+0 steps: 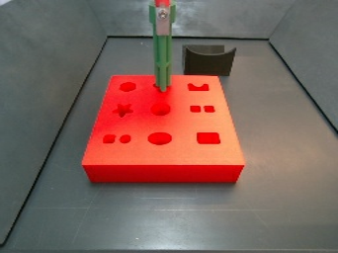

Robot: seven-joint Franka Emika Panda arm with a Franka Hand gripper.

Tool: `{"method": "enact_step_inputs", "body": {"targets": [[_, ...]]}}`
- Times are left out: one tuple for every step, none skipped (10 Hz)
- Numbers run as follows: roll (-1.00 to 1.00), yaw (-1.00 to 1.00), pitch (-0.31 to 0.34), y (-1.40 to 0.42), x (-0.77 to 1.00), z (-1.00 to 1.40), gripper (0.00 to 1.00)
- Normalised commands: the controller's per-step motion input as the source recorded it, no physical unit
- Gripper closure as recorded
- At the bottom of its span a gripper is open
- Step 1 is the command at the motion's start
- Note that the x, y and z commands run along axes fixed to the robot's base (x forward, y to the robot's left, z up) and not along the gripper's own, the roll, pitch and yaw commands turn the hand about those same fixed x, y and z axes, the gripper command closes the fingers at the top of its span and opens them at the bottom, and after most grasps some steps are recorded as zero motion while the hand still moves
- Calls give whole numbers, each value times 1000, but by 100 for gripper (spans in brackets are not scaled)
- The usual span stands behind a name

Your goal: Insert the 3 prong object.

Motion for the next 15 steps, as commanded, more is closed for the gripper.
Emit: {"method": "enact_step_inputs", "body": {"targets": [[0,-11,-53,0,-183,-23,100],[13,-31,-47,0,-183,0,100],[1,-86,-37,0,-160,-6,100],[4,-49,-26,-34,0,-6,100],[0,-17,-1,0,0,-31,100],[0,0,23,0,17,0,100],[43,-91,0,0,234,-340,100],[59,-86,0,0,357,-557,100],[53,-37,0,0,414,-637,100],[53,-69,-41,0,206,-769,100],[7,-94,0,20,146,-909,100],[23,-71,51,29,143,-1000,100],[59,-163,56,17,49,-937,100],[9,-143,0,0,14,-557,100],[0,0,-4,0,0,0,100]]}}
